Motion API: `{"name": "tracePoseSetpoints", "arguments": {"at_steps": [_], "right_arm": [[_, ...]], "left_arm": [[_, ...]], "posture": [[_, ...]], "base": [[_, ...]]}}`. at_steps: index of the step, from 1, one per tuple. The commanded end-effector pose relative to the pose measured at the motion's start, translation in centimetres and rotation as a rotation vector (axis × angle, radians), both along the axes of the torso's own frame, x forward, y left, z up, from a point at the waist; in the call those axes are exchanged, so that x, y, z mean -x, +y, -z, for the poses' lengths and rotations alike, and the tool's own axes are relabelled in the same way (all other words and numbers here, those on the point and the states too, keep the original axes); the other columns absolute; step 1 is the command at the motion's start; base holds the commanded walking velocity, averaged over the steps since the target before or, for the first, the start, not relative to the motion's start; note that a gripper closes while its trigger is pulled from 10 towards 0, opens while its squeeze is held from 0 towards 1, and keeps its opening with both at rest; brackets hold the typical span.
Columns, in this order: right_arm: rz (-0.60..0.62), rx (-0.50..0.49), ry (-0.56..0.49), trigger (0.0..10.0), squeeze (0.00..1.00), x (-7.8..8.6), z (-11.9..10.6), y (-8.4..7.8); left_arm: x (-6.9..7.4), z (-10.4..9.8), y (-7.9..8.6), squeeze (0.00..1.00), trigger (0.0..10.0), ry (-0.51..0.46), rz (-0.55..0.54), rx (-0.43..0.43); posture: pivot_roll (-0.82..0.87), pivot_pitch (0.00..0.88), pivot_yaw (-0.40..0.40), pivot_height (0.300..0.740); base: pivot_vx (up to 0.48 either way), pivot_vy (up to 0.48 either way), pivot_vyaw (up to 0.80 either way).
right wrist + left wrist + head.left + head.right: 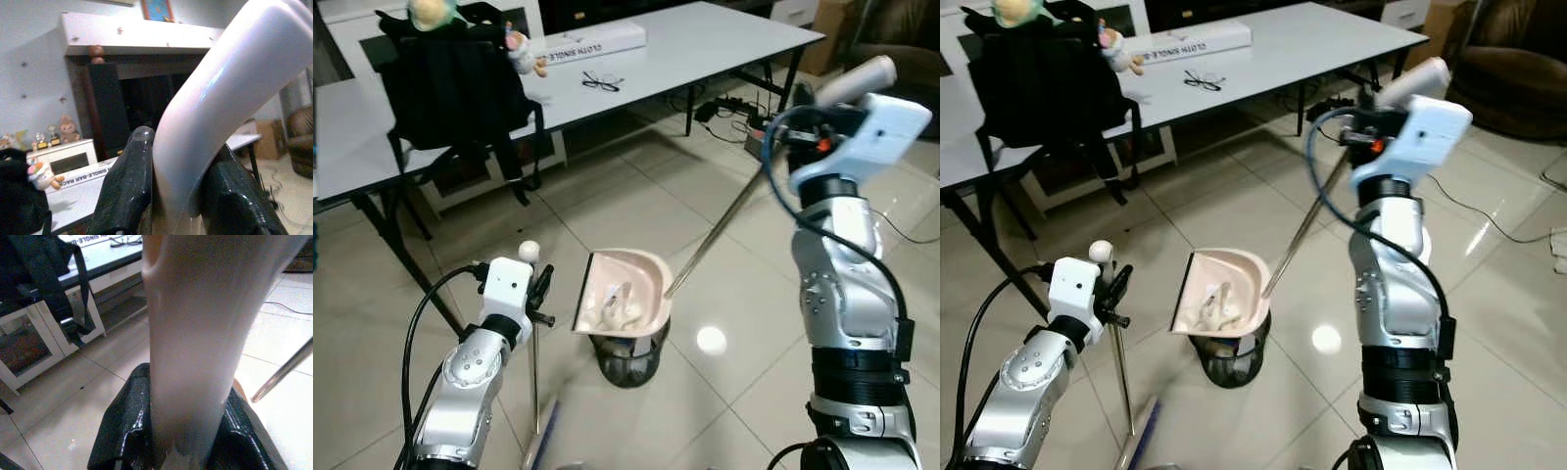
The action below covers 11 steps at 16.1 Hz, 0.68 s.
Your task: Sweep floor
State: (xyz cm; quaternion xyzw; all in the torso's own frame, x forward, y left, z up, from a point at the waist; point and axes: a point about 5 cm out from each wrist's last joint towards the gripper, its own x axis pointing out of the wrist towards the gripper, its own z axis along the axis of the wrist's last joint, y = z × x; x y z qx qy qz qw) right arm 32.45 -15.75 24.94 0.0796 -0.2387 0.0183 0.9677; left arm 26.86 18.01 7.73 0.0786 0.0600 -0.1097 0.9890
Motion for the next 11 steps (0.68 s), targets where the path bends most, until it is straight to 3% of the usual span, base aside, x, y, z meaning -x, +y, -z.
{"name": "tracePoseSetpoints", "arguments": {"at_steps": [1,3,11], "right_arm": [[-0.017,0.035,-0.102,10.0,0.00,0.7,-1.6,0.5],[-0.045,0.156,-0.144,10.0,0.00,1.0,-1.8,1.6],[-0.228,0.412,-0.261,10.0,0.00,2.4,-1.2,5.6]], "left_arm": [[-0.1,-0.4,0.2,0.00,10.0,-0.009,0.002,-0.016],[0.0,-0.2,0.2,0.00,10.0,-0.006,0.004,-0.016],[0.0,-0.1,0.0,0.00,10.0,0.001,0.015,-0.016]], "posture": [[0.00,0.027,0.067,0.740],[0.00,0.027,0.067,0.740],[0.00,0.021,0.064,0.740]], "base": [[0.000,0.000,0.00],[0.000,0.000,0.00],[0.000,0.000,0.00]]}}
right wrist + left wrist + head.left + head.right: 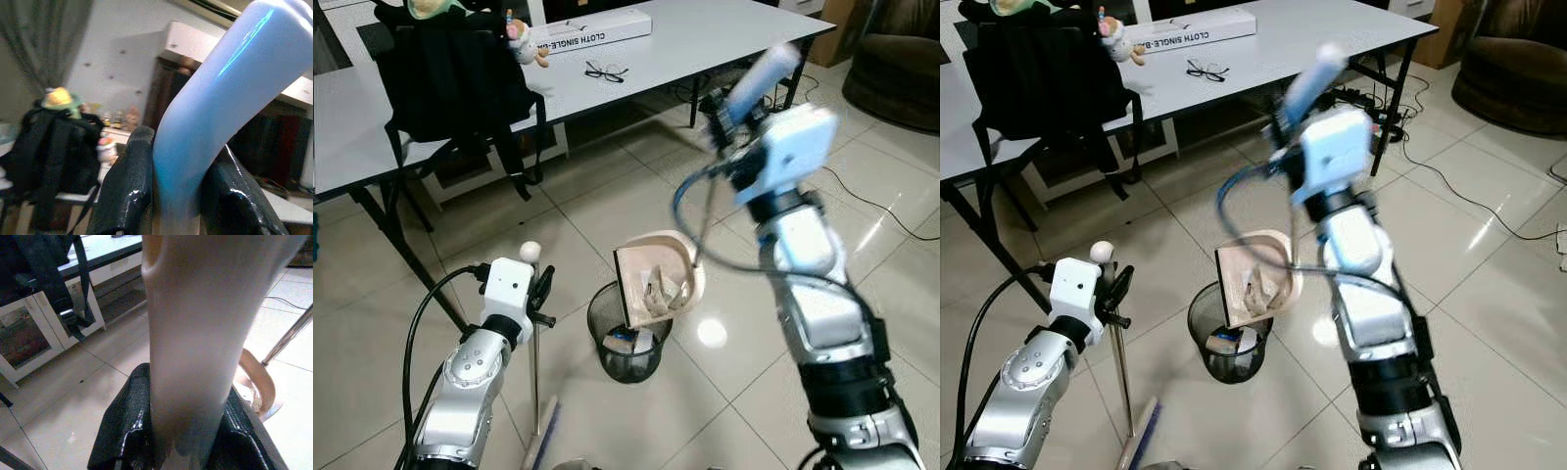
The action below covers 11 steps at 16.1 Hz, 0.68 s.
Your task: Sweep floor
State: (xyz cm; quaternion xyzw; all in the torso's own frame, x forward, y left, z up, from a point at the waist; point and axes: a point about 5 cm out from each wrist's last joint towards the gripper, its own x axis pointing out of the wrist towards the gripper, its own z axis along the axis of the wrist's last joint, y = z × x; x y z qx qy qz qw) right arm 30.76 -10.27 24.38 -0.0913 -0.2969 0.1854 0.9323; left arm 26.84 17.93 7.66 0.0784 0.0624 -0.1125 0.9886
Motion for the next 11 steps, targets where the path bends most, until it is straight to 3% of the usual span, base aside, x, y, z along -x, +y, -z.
{"name": "tracePoseSetpoints", "arguments": {"at_steps": [1,6,11], "right_arm": [[-0.059,0.076,-0.124,10.0,0.00,1.1,-1.3,1.1],[-0.148,0.227,-0.173,10.0,0.00,2.3,0.1,3.2],[-0.202,0.275,-0.188,10.0,0.00,3.0,0.8,4.1]], "left_arm": [[0.0,-0.2,0.1,0.00,10.0,-0.004,0.012,-0.016],[0.1,-0.1,0.0,0.00,10.0,-0.001,0.023,-0.017],[0.1,0.0,-0.1,0.00,10.0,0.003,0.035,-0.022]], "posture": [[0.00,0.019,0.062,0.740],[0.00,0.010,0.062,0.740],[0.00,0.003,0.061,0.740]], "base": [[0.000,0.000,0.00],[0.000,0.000,0.00],[0.000,0.000,0.00]]}}
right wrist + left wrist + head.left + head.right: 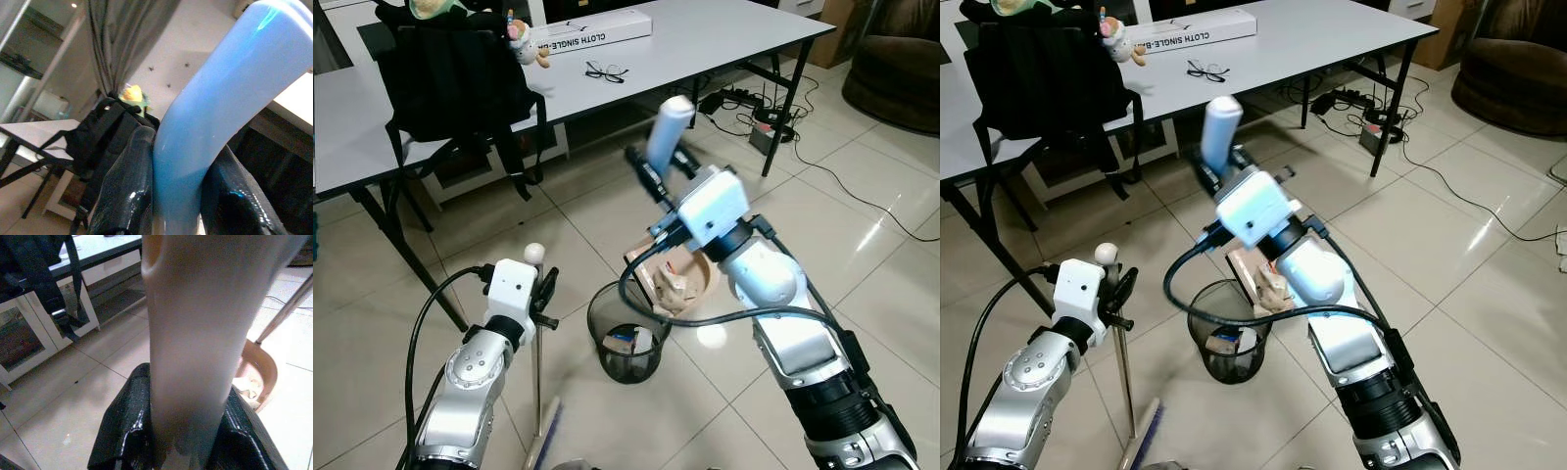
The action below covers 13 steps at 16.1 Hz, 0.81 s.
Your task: Sweep floor
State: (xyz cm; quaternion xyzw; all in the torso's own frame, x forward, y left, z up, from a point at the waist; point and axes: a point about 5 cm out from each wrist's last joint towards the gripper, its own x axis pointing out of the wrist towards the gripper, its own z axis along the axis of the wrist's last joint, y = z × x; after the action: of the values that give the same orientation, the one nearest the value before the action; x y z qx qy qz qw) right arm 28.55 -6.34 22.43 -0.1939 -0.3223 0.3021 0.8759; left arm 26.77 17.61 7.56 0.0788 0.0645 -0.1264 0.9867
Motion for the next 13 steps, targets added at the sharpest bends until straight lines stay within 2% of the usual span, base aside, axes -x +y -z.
{"name": "tracePoseSetpoints", "arguments": {"at_steps": [1,8,9,10,12,13], "right_arm": [[-0.038,0.025,-0.096,10.0,0.00,0.9,-1.1,0.2],[-0.049,0.053,-0.112,10.0,0.00,1.0,-0.9,0.1],[-0.024,0.050,-0.115,10.0,0.00,0.8,-1.0,-0.1],[0.056,0.029,-0.128,10.0,0.00,0.3,-1.3,-0.7],[0.242,-0.370,-0.015,10.0,0.00,-1.6,-4.1,-4.0],[0.247,-0.401,-0.029,10.0,0.00,-1.7,-5.1,-4.3]], "left_arm": [[0.1,-0.1,0.2,0.00,10.0,-0.003,0.010,-0.022],[0.1,0.0,0.1,0.00,10.0,0.002,0.018,-0.022],[0.2,0.0,0.0,0.00,10.0,0.004,0.020,-0.022],[0.2,0.0,0.0,0.00,10.0,0.004,0.019,-0.022],[0.2,0.0,0.3,0.00,10.0,0.004,0.003,-0.022],[0.3,0.1,0.4,0.00,10.0,0.007,-0.004,-0.023]], "posture": [[0.00,0.004,0.061,0.740],[0.00,0.007,0.063,0.740],[0.00,0.011,0.063,0.740],[0.00,0.013,0.062,0.740],[0.00,0.019,0.063,0.740],[0.00,0.020,0.065,0.740]], "base": [[0.000,0.000,0.00],[0.000,0.000,0.00],[0.000,0.000,0.00],[0.000,0.000,0.00],[0.000,0.000,0.00],[0.000,0.000,0.00]]}}
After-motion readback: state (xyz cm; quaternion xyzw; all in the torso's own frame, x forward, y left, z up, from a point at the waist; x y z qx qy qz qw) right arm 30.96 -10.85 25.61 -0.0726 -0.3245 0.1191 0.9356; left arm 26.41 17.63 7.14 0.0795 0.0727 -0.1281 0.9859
